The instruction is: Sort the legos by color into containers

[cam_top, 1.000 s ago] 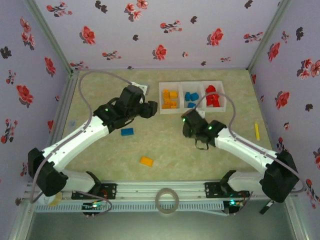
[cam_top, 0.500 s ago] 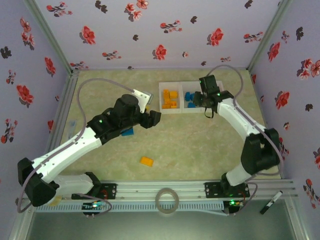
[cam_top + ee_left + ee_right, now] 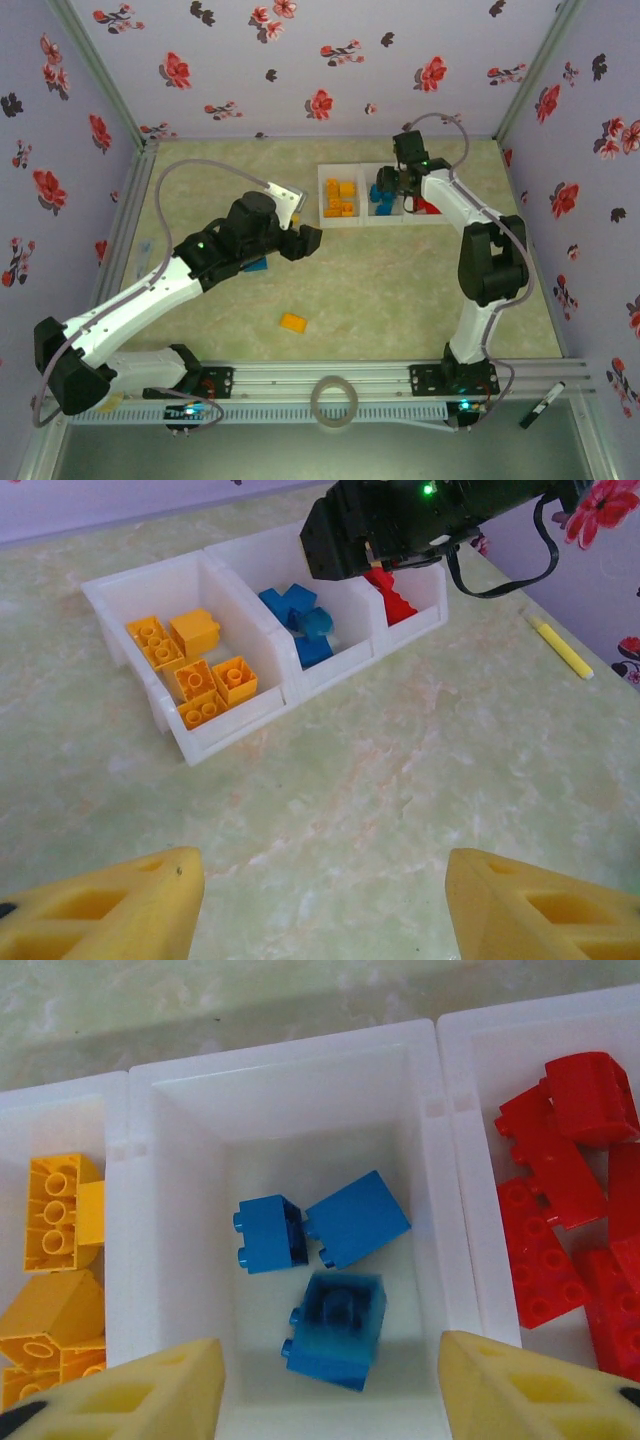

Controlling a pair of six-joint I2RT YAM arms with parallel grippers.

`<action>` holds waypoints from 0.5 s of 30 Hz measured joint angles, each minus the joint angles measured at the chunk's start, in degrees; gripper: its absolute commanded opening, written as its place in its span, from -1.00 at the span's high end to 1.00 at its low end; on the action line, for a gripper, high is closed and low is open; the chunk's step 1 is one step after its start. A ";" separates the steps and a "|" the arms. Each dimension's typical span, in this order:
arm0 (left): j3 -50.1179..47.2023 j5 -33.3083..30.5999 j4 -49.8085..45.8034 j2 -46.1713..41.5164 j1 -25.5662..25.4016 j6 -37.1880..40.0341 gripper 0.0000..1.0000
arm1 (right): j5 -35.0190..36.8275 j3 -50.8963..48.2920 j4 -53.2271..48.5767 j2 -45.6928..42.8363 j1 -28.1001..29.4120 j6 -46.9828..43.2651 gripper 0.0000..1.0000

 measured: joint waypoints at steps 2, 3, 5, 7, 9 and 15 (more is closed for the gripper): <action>-0.13 0.00 0.02 0.00 0.00 0.04 -0.32 | 0.00 0.00 -0.09 0.00 0.00 -0.04 -0.29; -0.24 0.00 0.04 0.00 0.00 0.04 -0.32 | 0.00 0.00 -0.04 -0.04 0.00 -0.07 -0.31; -0.48 -0.02 0.17 0.00 0.00 0.07 -0.32 | -0.02 -1.07 0.72 -0.76 0.00 -0.11 -0.34; -0.74 -0.04 0.26 0.00 0.00 0.22 -0.32 | -0.04 -3.87 1.36 -2.99 0.00 -0.13 -0.34; -1.09 -0.11 0.35 -0.02 0.00 0.26 -0.32 | -0.42 -7.26 1.68 -6.36 0.00 -0.13 -0.34; -1.46 -0.57 0.39 -0.11 0.00 0.48 -0.32 | -3.67 -15.82 3.04 -18.40 0.13 -0.13 -0.37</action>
